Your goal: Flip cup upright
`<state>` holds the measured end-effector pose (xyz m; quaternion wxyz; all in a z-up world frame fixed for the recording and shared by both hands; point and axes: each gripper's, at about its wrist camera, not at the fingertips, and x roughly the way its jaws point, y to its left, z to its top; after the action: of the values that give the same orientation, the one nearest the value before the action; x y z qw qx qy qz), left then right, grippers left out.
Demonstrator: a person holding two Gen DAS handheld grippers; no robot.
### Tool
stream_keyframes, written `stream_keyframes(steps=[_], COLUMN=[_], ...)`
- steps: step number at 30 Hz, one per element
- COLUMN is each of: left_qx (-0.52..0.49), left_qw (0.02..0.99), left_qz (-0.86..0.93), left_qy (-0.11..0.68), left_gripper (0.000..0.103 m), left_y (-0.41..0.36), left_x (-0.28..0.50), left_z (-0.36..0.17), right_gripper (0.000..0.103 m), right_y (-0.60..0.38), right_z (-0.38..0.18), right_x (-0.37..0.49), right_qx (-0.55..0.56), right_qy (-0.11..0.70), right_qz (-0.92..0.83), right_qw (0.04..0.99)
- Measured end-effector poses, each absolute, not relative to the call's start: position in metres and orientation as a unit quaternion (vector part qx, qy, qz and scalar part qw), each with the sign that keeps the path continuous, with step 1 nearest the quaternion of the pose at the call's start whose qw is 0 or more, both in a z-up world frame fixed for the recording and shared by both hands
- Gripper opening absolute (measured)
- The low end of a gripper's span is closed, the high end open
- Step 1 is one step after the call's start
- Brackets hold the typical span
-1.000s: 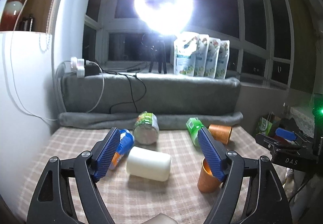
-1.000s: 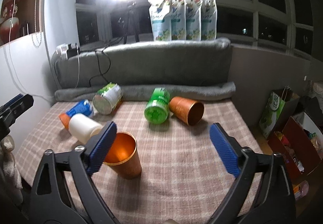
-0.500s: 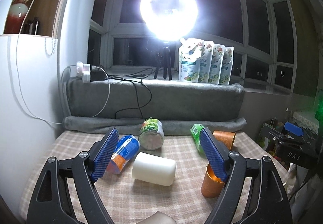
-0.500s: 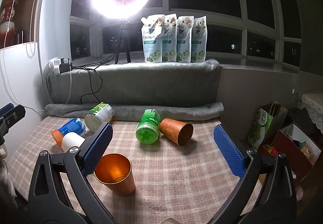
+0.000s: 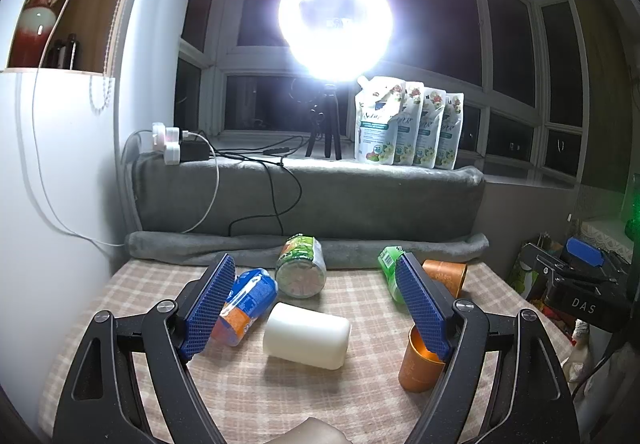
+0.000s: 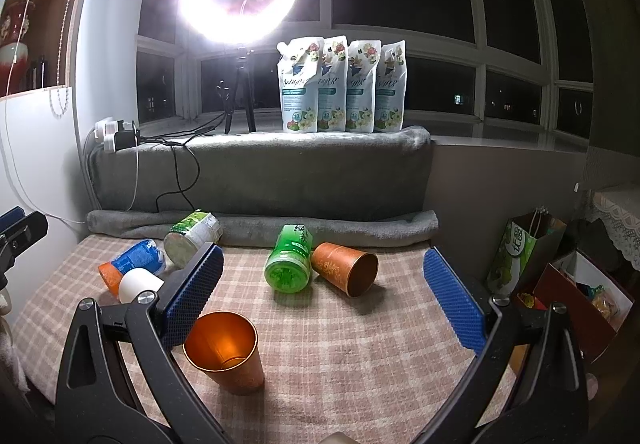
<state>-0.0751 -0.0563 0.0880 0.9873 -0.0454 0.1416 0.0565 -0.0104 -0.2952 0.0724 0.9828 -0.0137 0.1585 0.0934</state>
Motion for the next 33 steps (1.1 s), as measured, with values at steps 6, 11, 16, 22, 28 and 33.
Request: stream_keyframes(steps=[6,11,16,22,28,33], left_qx=[-0.046,-0.046,-0.046,-0.051,-0.054,-0.053], left_qw=[0.987,0.987,0.987,0.985,0.984,0.985], left_qz=[0.056,0.058,0.059,0.057,0.058,0.059], left_qy=[0.141,0.141,0.14,0.154,0.158,0.156], left_gripper=[0.083,0.083,0.083,0.083,0.083,0.083], left_y=[-0.0561,-0.0561,-0.0561,-0.0545,-0.054,-0.0549], left_x=[-0.0749,-0.0742,-0.0743,-0.0727,-0.0726,-0.0717], left_z=[0.0881,0.088,0.0877,0.0865,0.0854,0.0853], right_gripper=[0.102,0.102,0.102,0.102,0.102,0.102], right_y=[-0.2952,-0.2951,-0.2948,-0.2963,-0.2969,-0.2966], right_z=[0.072,0.072,0.0716,0.0716,0.0711,0.0711], right_x=[-0.0103,-0.0106,-0.0106,-0.009,-0.0087,-0.0086], right_qx=[-0.013,-0.014,-0.014,-0.016,-0.016,-0.017], right_qy=[0.158,0.158,0.159,0.16,0.161,0.16], right_qz=[0.094,0.094,0.093,0.093,0.093,0.094], right_qw=[0.983,0.983,0.983,0.983,0.983,0.982])
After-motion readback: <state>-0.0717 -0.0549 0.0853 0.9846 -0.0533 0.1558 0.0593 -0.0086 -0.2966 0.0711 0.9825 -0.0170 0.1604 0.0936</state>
